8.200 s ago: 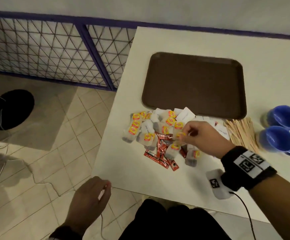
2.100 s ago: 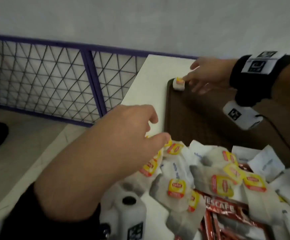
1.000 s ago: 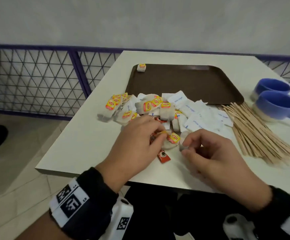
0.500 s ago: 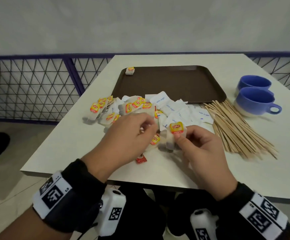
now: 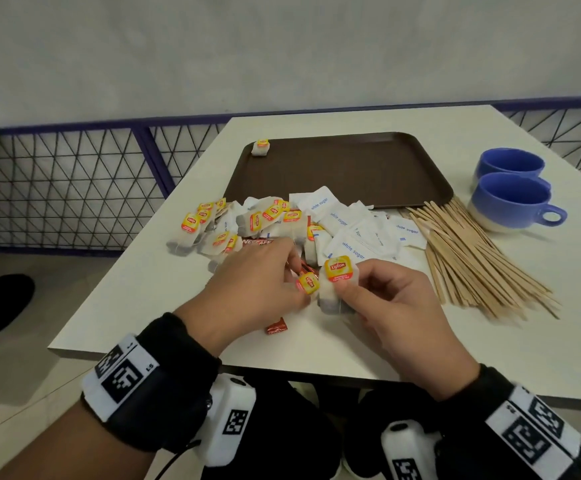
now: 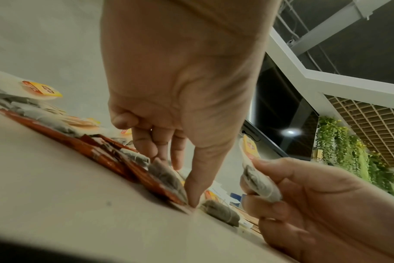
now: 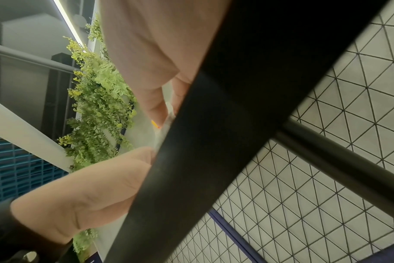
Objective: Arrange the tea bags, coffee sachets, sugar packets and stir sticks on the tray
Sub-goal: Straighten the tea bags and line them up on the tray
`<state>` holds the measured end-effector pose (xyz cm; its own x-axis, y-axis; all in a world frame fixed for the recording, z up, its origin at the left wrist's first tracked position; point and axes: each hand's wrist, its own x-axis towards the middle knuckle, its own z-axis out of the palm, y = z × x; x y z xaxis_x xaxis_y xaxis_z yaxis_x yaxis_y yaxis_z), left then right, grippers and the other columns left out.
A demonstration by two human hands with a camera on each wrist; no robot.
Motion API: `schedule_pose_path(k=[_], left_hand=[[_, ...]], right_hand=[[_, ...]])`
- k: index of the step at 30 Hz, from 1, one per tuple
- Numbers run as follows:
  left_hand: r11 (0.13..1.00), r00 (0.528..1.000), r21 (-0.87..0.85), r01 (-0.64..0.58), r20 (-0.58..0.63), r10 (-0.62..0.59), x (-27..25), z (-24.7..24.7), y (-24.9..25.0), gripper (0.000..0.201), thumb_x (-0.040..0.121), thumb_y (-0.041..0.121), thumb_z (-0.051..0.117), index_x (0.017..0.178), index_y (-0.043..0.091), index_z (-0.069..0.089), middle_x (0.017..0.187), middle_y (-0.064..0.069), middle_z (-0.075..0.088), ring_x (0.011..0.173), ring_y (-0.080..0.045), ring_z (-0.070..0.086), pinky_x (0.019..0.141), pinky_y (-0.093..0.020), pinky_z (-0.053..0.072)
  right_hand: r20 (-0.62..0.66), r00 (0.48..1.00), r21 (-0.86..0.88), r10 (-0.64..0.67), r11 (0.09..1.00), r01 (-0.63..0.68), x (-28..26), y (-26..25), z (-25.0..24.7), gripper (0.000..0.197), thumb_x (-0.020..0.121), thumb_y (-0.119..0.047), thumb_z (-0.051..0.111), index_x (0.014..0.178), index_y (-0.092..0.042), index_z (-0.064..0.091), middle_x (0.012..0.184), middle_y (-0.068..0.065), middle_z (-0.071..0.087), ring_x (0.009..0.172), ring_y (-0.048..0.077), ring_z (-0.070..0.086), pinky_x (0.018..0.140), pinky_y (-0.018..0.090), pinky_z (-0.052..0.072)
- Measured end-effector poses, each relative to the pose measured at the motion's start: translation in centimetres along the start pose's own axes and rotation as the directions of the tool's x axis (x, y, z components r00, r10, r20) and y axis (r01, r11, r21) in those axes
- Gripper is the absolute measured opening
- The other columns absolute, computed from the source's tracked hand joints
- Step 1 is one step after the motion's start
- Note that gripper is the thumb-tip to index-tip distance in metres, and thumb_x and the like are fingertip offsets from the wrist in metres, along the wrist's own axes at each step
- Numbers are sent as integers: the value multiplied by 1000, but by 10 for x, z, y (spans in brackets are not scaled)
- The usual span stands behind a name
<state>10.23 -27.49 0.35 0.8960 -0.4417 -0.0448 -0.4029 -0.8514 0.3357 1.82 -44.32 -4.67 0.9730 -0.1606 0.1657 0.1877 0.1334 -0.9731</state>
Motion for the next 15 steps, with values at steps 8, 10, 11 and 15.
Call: schedule_pose_path(k=[8,10,11,15], left_hand=[[991,997,109,-78,13,77,0,-4,2,14,83,42,71,82,34,59,85,14,57,89,-11,53,72,-28,43],[995,995,26,-96,-16,97,-1,-4,1,13,83,38,71,77,31,61,83,14,60,86,-10,56,72,-31,48],[994,995,-53,-99,-32,97,-2,-6,2,11,83,37,72,79,30,65,80,14,62,82,-8,59,71,-32,52],[909,988,-385,-156,-75,138,-6,-14,9,16,77,36,84,82,26,73,77,10,70,72,-8,64,71,-35,59]], right_hand=[[17,999,26,28,999,-29,0,-3,1,32,93,0,67,69,-21,72,55,-6,59,42,3,44,46,20,37],[17,999,28,46,999,-47,1,-1,1,25,91,-6,71,71,-22,73,61,4,62,42,6,41,49,25,35],[28,999,31,45,998,-46,1,-1,2,18,88,-11,73,73,-21,73,66,11,64,43,7,41,50,25,35],[54,999,23,6,1000,-8,1,2,-1,15,90,-8,74,76,-14,73,67,7,66,47,3,48,49,16,39]])
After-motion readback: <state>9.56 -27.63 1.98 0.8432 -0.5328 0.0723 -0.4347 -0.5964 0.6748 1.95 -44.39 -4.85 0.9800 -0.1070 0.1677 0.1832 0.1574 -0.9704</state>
